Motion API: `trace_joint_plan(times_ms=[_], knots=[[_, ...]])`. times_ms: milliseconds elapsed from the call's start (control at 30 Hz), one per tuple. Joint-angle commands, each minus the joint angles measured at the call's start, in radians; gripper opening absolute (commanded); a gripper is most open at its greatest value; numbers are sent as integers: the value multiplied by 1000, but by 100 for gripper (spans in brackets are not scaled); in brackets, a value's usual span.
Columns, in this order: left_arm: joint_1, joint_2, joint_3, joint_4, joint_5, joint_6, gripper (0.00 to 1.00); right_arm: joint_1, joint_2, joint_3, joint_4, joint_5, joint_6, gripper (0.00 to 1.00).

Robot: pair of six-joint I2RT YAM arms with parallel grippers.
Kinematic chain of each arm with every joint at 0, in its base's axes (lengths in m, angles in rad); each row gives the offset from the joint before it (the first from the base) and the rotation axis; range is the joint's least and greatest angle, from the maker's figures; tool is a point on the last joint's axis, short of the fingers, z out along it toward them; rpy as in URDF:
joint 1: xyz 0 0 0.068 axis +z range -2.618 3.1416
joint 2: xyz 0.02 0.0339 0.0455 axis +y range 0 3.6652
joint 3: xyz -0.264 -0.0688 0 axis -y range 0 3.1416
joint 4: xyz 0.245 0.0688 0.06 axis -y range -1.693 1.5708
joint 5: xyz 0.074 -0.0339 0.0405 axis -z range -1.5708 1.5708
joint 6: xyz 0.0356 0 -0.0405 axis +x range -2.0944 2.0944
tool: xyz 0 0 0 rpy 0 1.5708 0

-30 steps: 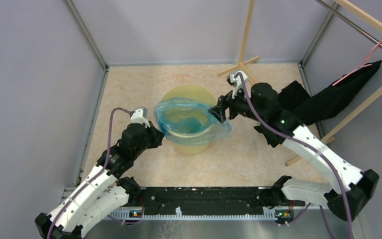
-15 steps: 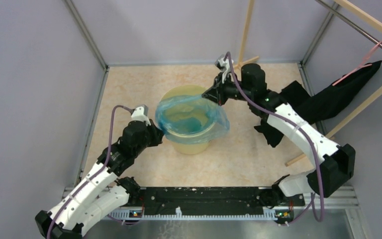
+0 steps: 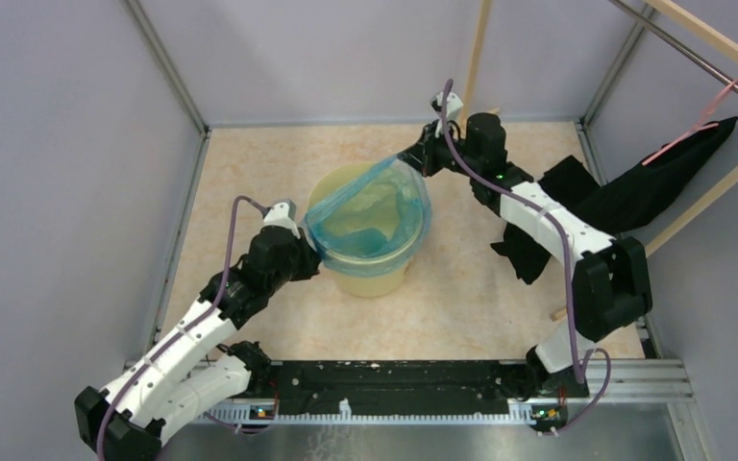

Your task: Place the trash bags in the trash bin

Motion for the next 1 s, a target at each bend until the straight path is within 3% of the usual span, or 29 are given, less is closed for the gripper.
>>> trace_joint_plan(times_ms=[0,233,400,567,633,767,967], knots=[[-1,28,34,73,34,-9,0,-7,65,20,172,-67,90,0],[-1,78,31,141,111,-28,0,-7,184,68,202,-145,183,2],[0,131,30,205,204,-55,0,-9,202,91,132,-137,173,7],[0,132,60,111,243,-36,1,-25,149,69,105,-124,161,17],[0,96,69,33,218,-35,12,-32,126,58,104,-123,168,26],[0,-22,86,-109,136,-63,50,-33,67,61,39,-95,170,40],[0,-182,200,-269,57,-48,87,-33,-79,21,-60,-2,140,61]])
